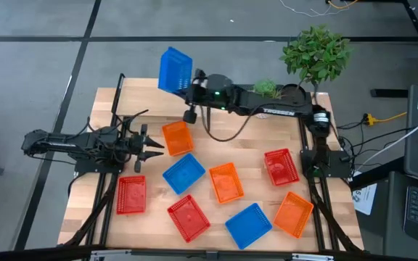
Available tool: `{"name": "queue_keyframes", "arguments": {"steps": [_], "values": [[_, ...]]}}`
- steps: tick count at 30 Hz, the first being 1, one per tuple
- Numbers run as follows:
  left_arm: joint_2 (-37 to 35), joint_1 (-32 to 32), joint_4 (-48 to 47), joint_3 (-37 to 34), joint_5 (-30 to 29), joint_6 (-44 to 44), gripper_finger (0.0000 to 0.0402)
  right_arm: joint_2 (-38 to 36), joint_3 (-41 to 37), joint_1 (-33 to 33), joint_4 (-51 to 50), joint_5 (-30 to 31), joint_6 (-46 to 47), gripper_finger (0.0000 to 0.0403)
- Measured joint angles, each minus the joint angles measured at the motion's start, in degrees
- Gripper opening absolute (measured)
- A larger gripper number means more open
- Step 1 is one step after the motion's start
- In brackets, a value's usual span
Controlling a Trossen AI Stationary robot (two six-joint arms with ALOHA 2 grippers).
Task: Stack baskets on shelf by color
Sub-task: Put the top blue bin on the shelf
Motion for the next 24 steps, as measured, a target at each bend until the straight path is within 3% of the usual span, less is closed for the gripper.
{"name": "queue_keyframes", "arguments": {"steps": [3, 6, 10, 15, 18, 24], "values": [[0.0, 0.0, 0.6, -0.7, 0.5, -0.4, 0.0106, 5.3, 8.0, 0.0, -13.0, 0.4, 0.2, 0.0000], [0.0, 0.0, 0.6, -0.8, 0.5, -1.7, 0.0106, 9.2, 14.7, 0.0, -27.1, 5.1, 0.7, 0.0000], [0.0, 0.0, 0.3, -0.8, 0.5, -2.4, 0.0106, 10.4, 18.5, 0.0, -40.5, 9.6, 1.5, 0.0000], [0.0, 0.0, -0.1, -0.8, 0.5, -2.4, 0.0106, 10.6, 18.4, -0.1, -46.0, 9.5, 3.2, 0.0000], [0.0, 0.0, -0.1, -0.8, 0.5, -2.4, 0.0106, 10.5, 18.4, -0.7, -48.9, 6.0, 3.8, 0.0000], [0.0, 0.0, -0.1, -0.8, 0.5, -2.5, 0.0106, 10.5, 18.4, -1.0, -49.1, 3.7, 3.8, 0.0001]]}}
